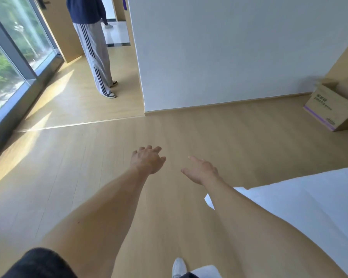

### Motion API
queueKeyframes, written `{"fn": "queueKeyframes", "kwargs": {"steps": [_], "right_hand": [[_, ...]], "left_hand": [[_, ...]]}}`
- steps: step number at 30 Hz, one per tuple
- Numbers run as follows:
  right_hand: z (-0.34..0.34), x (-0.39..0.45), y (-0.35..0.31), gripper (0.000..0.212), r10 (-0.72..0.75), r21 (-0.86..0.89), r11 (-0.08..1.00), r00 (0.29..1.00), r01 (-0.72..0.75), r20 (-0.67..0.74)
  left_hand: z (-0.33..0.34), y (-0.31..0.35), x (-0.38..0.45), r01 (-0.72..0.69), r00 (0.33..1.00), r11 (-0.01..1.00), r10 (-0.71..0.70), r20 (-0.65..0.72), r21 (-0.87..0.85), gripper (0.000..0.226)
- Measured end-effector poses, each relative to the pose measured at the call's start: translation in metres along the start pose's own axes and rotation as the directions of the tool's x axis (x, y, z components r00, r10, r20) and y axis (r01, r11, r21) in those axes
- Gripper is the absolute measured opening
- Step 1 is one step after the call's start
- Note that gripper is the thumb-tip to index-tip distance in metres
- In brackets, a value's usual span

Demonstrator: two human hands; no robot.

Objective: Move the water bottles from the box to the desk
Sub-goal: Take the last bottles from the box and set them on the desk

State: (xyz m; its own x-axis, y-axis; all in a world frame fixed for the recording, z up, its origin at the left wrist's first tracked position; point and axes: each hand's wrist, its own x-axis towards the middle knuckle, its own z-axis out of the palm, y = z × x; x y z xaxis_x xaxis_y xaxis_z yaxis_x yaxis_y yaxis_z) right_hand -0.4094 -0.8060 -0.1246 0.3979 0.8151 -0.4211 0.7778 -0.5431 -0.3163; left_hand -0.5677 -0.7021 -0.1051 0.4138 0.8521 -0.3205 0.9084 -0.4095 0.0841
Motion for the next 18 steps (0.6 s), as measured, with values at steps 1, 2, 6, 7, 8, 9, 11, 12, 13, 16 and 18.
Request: {"fn": "queueKeyframes", "kwargs": {"steps": [1, 2, 6, 7, 8, 9, 11, 12, 13, 16, 18], "right_hand": [[-0.009, 0.014, 0.003, 0.070, 0.003, -0.002, 1.000, 1.000, -0.003, 0.002], [-0.017, 0.027, 0.007, 0.071, 0.010, -0.001, 1.000, 1.000, -0.010, -0.003], [-0.049, 0.075, 0.034, 0.069, 0.081, 0.031, 0.996, 0.997, -0.081, -0.017], [-0.056, 0.087, 0.043, 0.068, 0.107, 0.040, 0.994, 0.994, -0.106, -0.019], [-0.063, 0.098, 0.052, 0.067, 0.131, 0.047, 0.990, 0.991, -0.130, -0.022], [-0.070, 0.111, 0.060, 0.066, 0.156, 0.054, 0.987, 0.988, -0.154, -0.025], [-0.084, 0.134, 0.078, 0.066, 0.211, 0.069, 0.975, 0.977, -0.209, -0.028], [-0.093, 0.146, 0.087, 0.065, 0.245, 0.080, 0.967, 0.969, -0.241, -0.031], [-0.101, 0.159, 0.096, 0.063, 0.277, 0.090, 0.958, 0.960, -0.273, -0.034], [-0.129, 0.199, 0.121, 0.061, 0.377, 0.108, 0.923, 0.925, -0.369, -0.056], [-0.149, 0.227, 0.133, 0.063, 0.435, 0.117, 0.897, 0.898, -0.426, -0.070]], "left_hand": [[-0.004, 0.008, 0.016, -0.009, 1.000, 1.000, 0.009, 0.008, 0.001, 0.055], [-0.008, 0.017, 0.032, -0.019, 1.000, 1.000, 0.019, 0.010, 0.003, 0.055], [-0.019, 0.058, 0.100, -0.083, 0.996, 0.997, 0.083, 0.026, 0.007, 0.056], [-0.022, 0.070, 0.116, -0.107, 0.994, 0.994, 0.107, 0.032, 0.011, 0.055], [-0.023, 0.081, 0.132, -0.129, 0.991, 0.991, 0.129, 0.036, 0.019, 0.055], [-0.025, 0.092, 0.150, -0.155, 0.987, 0.988, 0.153, 0.042, 0.029, 0.055], [-0.030, 0.115, 0.186, -0.210, 0.977, 0.977, 0.207, 0.055, 0.044, 0.055], [-0.033, 0.126, 0.205, -0.238, 0.970, 0.970, 0.235, 0.061, 0.048, 0.054], [-0.035, 0.138, 0.224, -0.268, 0.962, 0.962, 0.265, 0.067, 0.049, 0.054], [-0.048, 0.175, 0.286, -0.367, 0.929, 0.929, 0.363, 0.072, 0.053, 0.054], [-0.059, 0.198, 0.328, -0.430, 0.901, 0.901, 0.426, 0.078, 0.050, 0.054]]}}
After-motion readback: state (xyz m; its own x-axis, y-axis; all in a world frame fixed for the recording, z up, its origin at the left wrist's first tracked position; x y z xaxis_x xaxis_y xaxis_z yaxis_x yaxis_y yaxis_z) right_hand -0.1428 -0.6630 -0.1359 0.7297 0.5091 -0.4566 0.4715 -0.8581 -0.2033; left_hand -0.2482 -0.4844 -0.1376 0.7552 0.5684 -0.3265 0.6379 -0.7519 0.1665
